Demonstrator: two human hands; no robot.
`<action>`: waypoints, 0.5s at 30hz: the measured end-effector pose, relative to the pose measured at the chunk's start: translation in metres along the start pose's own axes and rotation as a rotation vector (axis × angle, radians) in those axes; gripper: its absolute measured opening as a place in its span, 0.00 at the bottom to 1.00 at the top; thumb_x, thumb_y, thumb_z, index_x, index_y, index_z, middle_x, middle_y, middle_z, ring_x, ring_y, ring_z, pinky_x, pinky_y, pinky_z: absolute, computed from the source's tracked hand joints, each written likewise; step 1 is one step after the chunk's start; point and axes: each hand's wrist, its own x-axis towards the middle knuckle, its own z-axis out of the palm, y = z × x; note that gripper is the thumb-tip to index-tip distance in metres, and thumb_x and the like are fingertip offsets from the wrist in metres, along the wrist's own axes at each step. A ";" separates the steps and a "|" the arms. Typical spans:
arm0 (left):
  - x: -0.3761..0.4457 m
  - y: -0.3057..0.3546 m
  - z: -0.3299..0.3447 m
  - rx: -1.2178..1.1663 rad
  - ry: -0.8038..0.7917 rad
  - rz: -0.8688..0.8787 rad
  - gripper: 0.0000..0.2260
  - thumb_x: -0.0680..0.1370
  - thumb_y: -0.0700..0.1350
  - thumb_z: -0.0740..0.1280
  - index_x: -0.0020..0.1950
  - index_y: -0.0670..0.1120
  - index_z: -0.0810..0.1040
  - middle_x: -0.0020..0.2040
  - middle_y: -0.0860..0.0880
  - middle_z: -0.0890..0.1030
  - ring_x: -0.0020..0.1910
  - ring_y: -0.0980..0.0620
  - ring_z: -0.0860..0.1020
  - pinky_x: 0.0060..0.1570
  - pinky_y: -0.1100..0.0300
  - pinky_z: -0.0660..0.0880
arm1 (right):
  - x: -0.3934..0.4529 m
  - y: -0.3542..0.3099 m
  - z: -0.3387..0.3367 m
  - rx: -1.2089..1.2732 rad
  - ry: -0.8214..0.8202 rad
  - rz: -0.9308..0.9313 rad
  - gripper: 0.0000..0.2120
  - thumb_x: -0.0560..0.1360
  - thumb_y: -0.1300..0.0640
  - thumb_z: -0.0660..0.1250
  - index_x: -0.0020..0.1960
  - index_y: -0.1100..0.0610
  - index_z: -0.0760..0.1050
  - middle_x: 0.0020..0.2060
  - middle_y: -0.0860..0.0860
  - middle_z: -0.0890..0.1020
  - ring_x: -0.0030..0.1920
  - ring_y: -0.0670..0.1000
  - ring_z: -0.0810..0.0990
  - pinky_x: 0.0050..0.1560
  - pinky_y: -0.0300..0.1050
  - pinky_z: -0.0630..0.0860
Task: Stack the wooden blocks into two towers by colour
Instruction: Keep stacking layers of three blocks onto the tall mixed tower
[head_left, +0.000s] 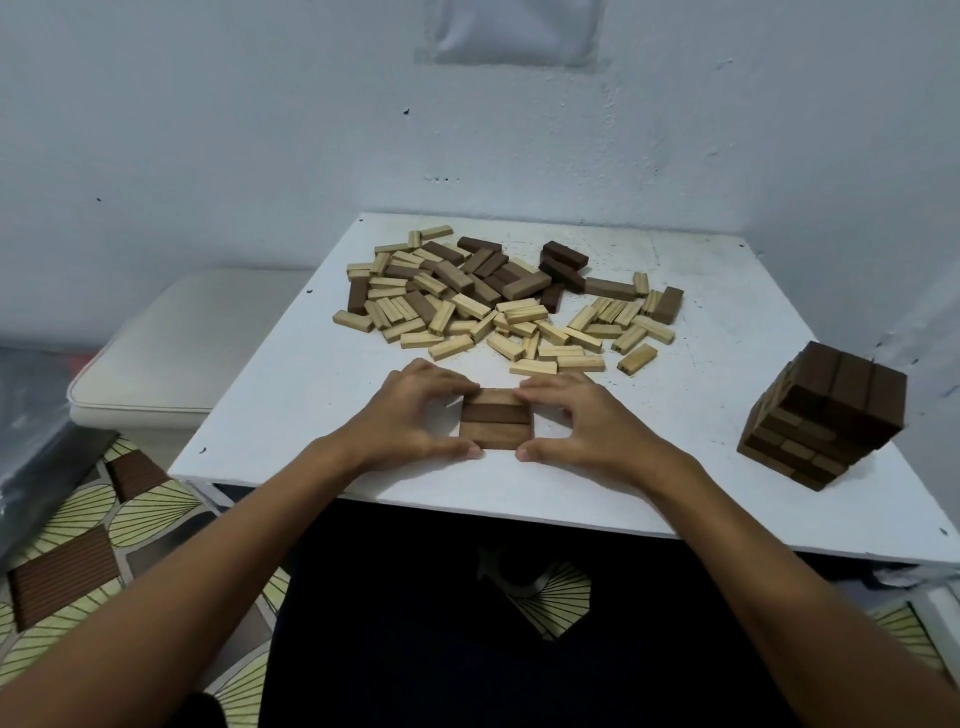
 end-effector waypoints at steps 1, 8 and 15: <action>0.000 0.000 0.000 -0.002 0.000 0.001 0.38 0.62 0.69 0.69 0.67 0.51 0.76 0.61 0.54 0.77 0.61 0.56 0.68 0.62 0.51 0.68 | 0.000 0.000 0.000 -0.006 0.004 -0.008 0.33 0.68 0.48 0.77 0.71 0.50 0.71 0.69 0.46 0.71 0.66 0.41 0.62 0.66 0.45 0.63; 0.002 0.006 -0.002 -0.058 0.040 -0.013 0.38 0.58 0.67 0.71 0.64 0.49 0.80 0.51 0.65 0.75 0.54 0.57 0.72 0.53 0.57 0.73 | -0.002 -0.001 0.004 -0.033 0.068 -0.023 0.29 0.68 0.47 0.76 0.67 0.50 0.75 0.61 0.43 0.74 0.62 0.42 0.67 0.65 0.44 0.67; 0.008 0.010 -0.006 -0.175 0.086 0.033 0.34 0.57 0.62 0.74 0.60 0.50 0.81 0.55 0.57 0.80 0.49 0.63 0.74 0.45 0.72 0.68 | -0.006 -0.008 -0.006 0.017 0.158 -0.051 0.27 0.65 0.49 0.77 0.63 0.52 0.78 0.58 0.47 0.77 0.59 0.46 0.72 0.61 0.51 0.72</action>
